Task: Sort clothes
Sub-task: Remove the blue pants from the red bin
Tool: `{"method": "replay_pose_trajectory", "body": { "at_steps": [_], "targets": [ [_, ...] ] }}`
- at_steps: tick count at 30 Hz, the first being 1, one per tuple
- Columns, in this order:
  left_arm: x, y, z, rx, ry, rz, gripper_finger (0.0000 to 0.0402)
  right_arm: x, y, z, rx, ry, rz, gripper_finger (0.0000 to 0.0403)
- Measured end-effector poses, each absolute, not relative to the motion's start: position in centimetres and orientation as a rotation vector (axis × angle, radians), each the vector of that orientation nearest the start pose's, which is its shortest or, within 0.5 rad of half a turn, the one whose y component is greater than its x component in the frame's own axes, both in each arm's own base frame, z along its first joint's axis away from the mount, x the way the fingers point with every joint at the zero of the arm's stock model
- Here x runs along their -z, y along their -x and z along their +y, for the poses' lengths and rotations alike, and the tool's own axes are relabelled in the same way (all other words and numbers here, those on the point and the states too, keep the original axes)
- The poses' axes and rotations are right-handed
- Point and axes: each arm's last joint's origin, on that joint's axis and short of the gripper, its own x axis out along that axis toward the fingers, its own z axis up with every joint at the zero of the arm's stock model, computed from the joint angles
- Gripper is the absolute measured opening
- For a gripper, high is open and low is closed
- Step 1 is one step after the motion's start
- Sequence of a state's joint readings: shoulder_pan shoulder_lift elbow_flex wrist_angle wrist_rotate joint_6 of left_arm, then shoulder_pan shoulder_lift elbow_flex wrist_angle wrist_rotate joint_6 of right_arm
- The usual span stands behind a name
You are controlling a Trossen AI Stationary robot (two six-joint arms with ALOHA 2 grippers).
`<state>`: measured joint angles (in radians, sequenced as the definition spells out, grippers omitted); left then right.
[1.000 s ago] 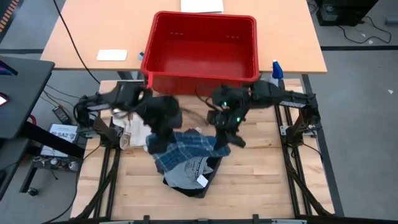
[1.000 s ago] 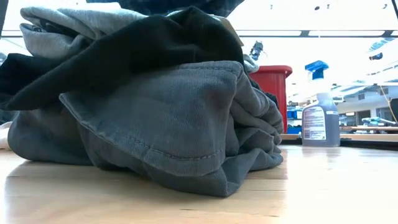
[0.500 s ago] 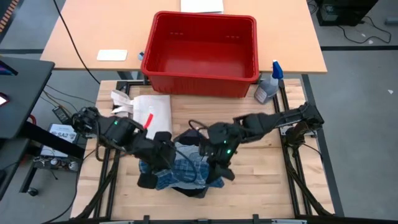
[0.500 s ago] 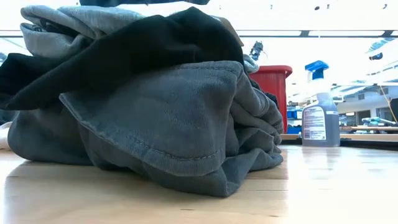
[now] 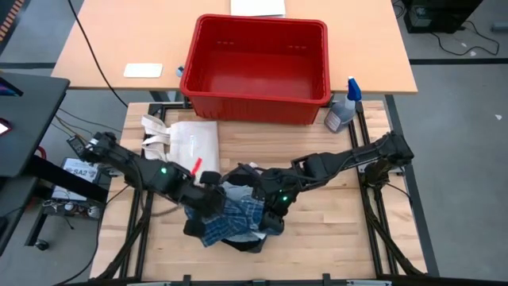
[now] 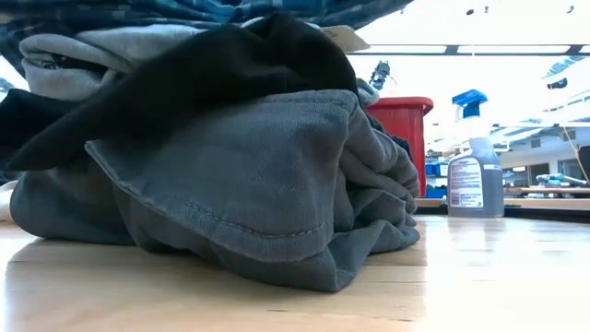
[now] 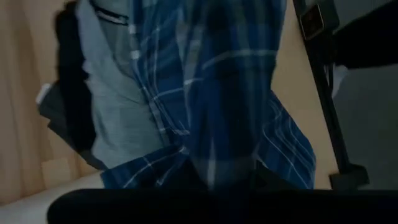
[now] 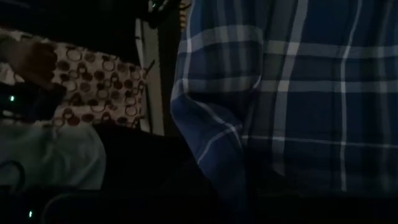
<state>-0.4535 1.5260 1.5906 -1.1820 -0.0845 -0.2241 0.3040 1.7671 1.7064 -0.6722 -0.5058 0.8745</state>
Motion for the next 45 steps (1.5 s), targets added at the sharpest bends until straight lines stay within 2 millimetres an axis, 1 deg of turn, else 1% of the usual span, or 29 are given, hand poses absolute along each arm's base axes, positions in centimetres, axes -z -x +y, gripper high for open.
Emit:
{"method": "replay_pose_trajectory", "body": {
  "at_steps": [3, 8, 13, 15, 17, 19, 23, 26, 29, 33, 39, 43, 45],
  "targets": [
    [-35.1, -25.8, -11.0, 0.216, -0.057, 1.078, 0.0018, -34.2, -36.8, 12.3, -0.354, -0.894, 1.05, 0.0036],
    [-33.0, -25.9, -9.4, 0.285, 0.018, 1.071, 0.0018, -33.7, -36.8, 11.1, -0.309, -0.926, 1.102, 0.0057],
    [-30.6, -25.6, -8.5, 0.251, -0.004, 1.179, 0.0019, -32.9, -35.9, 10.0, -0.2, -0.939, 1.225, 0.0082],
    [-29.9, -25.8, -8.1, 0.235, 0.0, 1.176, 0.0023, -32.6, -35.6, 9.5, -0.166, -0.913, 1.262, 0.0096],
    [-29.3, -25.8, -7.5, 0.177, -0.017, 1.198, 0.0032, -32.2, -35.3, 8.8, -0.106, -0.88, 1.285, 0.0113],
    [-29.3, -26.1, -7.2, 0.141, -0.03, 1.167, 0.0047, -32.1, -35.3, 8.0, -0.06, -0.853, 1.284, 0.0131],
    [-29.8, -27.2, -6.9, 0.139, -0.024, 1.058, 0.0088, -31.9, -35.4, 6.3, -0.01, -0.855, 1.28, 0.017],
    [-30.0, -27.7, -6.3, 0.105, -0.031, 1.017, 0.0122, -32.0, -35.6, 5.2, -0.02, -0.884, 1.28, 0.0195],
    [-30.0, -27.9, -5.6, 0.071, -0.026, 1.011, 0.0157, -32.0, -35.6, 4.4, -0.037, -0.908, 1.283, 0.021],
    [-30.1, -28.2, -4.9, 0.033, -0.021, 0.985, 0.0205, -32.7, -35.2, 3.6, -0.04, -0.918, 1.319, 0.0214],
    [-30.6, -29.3, -4.2, -0.013, -0.026, 0.878, 0.0275, -34.4, -34.3, 3.4, 0.008, -0.794, 1.322, 0.0213],
    [-30.6, -29.5, -3.5, -0.062, -0.022, 0.873, 0.0298, -35.6, -33.5, 3.2, 0.067, -0.762, 1.351, 0.0213],
    [-30.8, -29.1, -3.1, -0.086, -0.013, 0.883, 0.0302, -36.4, -33.0, 3.1, 0.108, -0.749, 1.358, 0.0213]
  ]
}}
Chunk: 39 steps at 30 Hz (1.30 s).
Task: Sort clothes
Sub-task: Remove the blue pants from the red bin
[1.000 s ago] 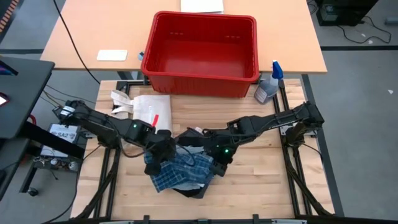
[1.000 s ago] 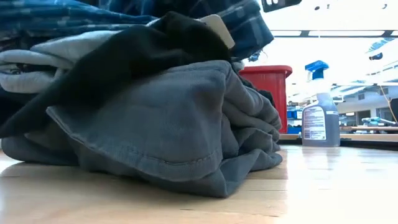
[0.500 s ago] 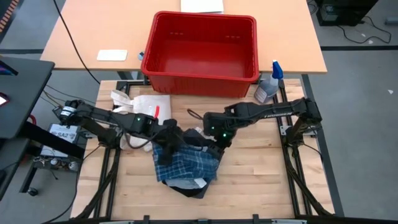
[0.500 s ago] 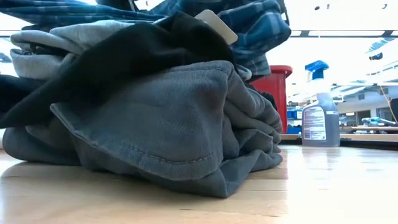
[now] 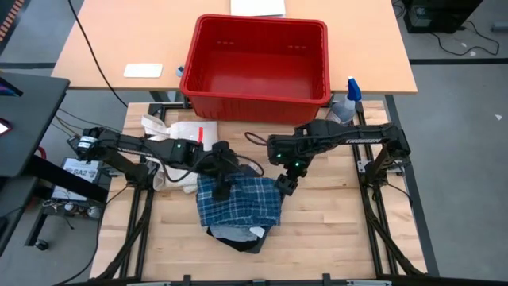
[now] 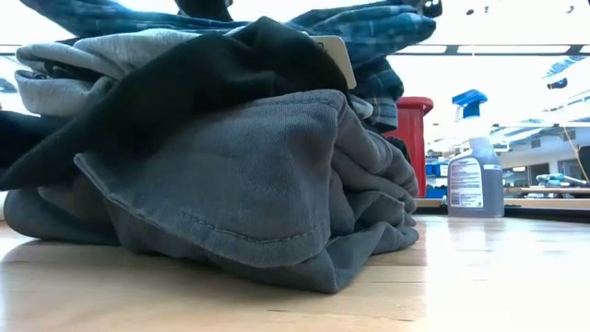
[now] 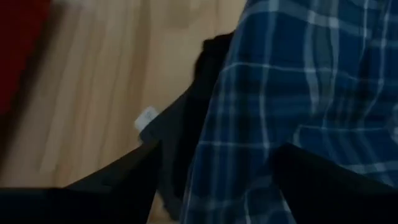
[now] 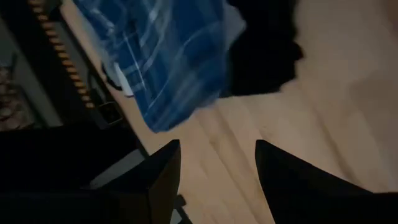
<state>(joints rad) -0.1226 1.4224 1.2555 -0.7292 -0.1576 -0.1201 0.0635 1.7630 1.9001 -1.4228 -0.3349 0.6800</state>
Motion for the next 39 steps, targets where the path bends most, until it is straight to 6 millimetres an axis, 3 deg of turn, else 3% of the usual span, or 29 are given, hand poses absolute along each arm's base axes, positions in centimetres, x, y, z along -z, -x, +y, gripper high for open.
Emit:
{"method": "replay_pose_trajectory", "body": {
  "at_steps": [6, 10, 18, 22, 28, 34, 39],
  "targets": [
    [-33.1, -27.6, -2.4, -0.202, -0.038, 0.839, 0.0302, -38.5, -32.0, 3.3, 0.214, -0.673, 1.33, 0.0213],
    [-33.8, -27.5, -2.5, -0.193, -0.01, 0.795, 0.0302, -39.2, -32.8, 3.6, 0.16, -0.643, 1.221, 0.0213],
    [-34.7, -26.3, -4.8, -0.115, 0.093, 0.753, 0.0302, -40.1, -34.5, 4.6, 0.04, -0.593, 1.029, 0.0213],
    [-34.5, -26.0, -6.4, -0.078, 0.114, 0.765, 0.0302, -40.3, -35.0, 4.5, 0.057, -0.519, 0.956, 0.0213],
    [-32.3, -27.0, -9.1, -0.042, 0.113, 0.858, 0.0302, -40.8, -35.6, 4.3, 0.062, -0.47, 0.863, 0.0213],
    [-30.3, -27.9, -11.4, -0.022, 0.107, 0.929, 0.0302, -38.5, -37.0, 4.9, 0.053, -0.427, 0.937, 0.0213],
    [-29.8, -28.0, -13.0, -0.001, 0.161, 0.931, 0.0302, -35.1, -37.9, 6.0, 0.025, -0.406, 1.052, 0.0213]
  ]
}}
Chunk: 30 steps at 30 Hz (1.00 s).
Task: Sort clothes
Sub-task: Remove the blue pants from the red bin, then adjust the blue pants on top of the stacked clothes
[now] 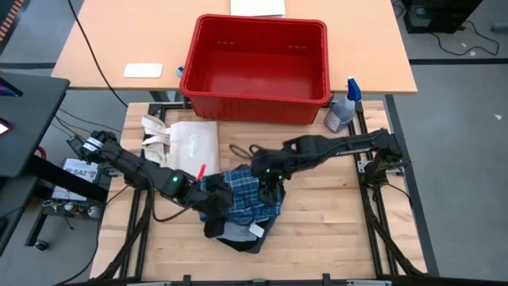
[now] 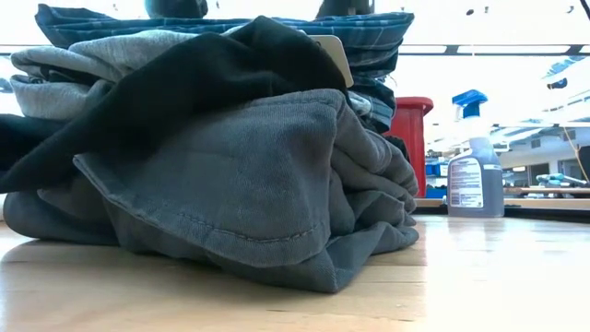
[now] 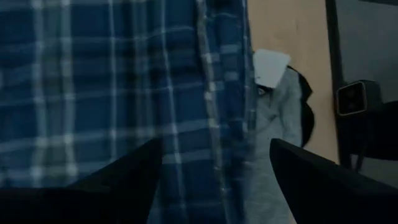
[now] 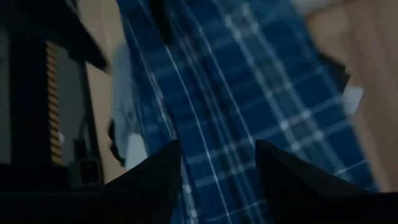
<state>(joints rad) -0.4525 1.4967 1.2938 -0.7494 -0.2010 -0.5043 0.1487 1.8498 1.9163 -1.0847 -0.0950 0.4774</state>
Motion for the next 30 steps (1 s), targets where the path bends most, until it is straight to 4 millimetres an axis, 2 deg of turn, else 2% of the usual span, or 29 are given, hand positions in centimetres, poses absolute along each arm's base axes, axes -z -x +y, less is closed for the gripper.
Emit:
{"method": "replay_pose_trajectory", "body": {
  "at_steps": [5, 10, 14, 23, 26, 30],
  "targets": [
    [-30.1, -27.4, -14.3, 0.02, 0.233, 0.909, 0.0302, -32.0, -37.7, 6.2, 0.06, -0.416, 1.15, 0.0213],
    [-32.0, -26.7, -14.5, 0.048, 0.346, 0.808, 0.0302, -30.9, -37.5, 6.1, 0.022, -0.479, 1.221, 0.0213],
    [-33.7, -26.1, -13.5, 0.039, 0.368, 0.723, 0.0302, -32.6, -37.3, 5.8, 0.003, -0.509, 1.207, 0.0213],
    [-35.5, -25.7, -9.8, -0.11, 0.375, 0.626, 0.0302, -39.6, -36.1, 2.9, 0.123, -0.425, 0.952, 0.0213],
    [-35.9, -24.9, -8.9, -0.169, 0.307, 0.608, 0.0302, -40.4, -35.2, 1.9, 0.15, -0.405, 0.925, 0.0213],
    [-36.5, -23.6, -8.0, -0.233, 0.2, 0.595, 0.0298, -39.6, -34.6, 0.8, 0.175, -0.394, 0.972, 0.0213]
  ]
}}
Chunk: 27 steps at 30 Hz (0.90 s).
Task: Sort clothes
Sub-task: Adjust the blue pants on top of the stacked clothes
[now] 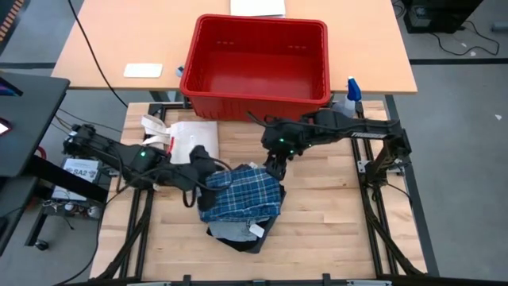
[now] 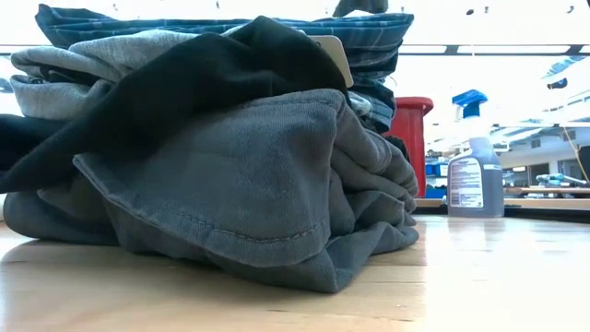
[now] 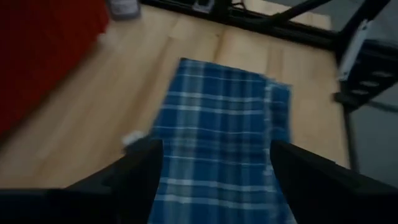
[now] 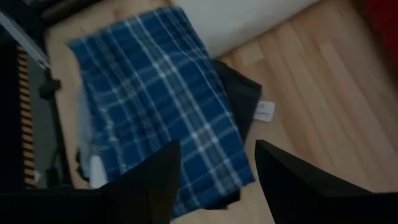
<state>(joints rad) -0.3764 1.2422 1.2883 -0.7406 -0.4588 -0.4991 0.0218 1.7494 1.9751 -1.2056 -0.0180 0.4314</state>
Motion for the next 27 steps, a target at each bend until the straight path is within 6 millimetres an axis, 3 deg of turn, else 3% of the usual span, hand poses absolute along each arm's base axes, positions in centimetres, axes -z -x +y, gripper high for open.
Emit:
{"method": "replay_pose_trajectory", "body": {
  "at_steps": [4, 11, 17, 22, 27],
  "targets": [
    [-36.2, -22.3, -6.4, -0.26, 0.157, 0.561, 0.0286, -37.9, -34.8, -0.2, 0.19, -0.391, 1.016, 0.0213],
    [-32.9, -20.3, -2.6, -0.284, 0.245, 0.497, 0.0258, -34.6, -36.4, -2.3, 0.116, -0.469, 0.965, 0.0213],
    [-31.1, -19.7, 0.6, -0.327, 0.367, 0.423, 0.0236, -33.9, -37.3, -6.3, 0.05, -0.51, 0.814, 0.0213],
    [-30.7, -19.5, 2.4, -0.377, 0.308, 0.445, 0.0223, -33.0, -37.6, -9.6, 0.1, -0.519, 0.696, 0.0213],
    [-30.5, -18.8, 3.2, -0.374, 0.176, 0.514, 0.021, -30.1, -37.5, -11.1, 0.17, -0.615, 0.663, 0.0213]
  ]
}}
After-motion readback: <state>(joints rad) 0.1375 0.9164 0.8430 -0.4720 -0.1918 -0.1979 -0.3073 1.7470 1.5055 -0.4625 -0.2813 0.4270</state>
